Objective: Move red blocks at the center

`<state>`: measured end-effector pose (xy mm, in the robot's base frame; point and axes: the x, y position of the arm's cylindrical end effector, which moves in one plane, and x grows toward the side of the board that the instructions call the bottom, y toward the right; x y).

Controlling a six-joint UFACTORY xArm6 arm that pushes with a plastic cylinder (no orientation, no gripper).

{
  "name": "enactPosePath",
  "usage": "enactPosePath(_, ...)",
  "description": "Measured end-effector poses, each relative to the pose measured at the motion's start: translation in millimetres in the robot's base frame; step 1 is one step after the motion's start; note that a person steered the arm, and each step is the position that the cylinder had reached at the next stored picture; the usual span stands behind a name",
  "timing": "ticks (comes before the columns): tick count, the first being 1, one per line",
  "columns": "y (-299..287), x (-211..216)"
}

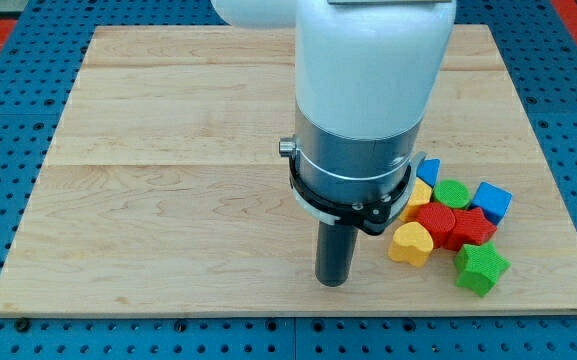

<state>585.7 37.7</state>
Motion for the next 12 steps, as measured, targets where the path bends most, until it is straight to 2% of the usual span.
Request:
enactPosePath(7,-7,-3)
enactPosePath(8,-7,2)
enactPosePath(9,-7,33)
enactPosePath(12,-14,27)
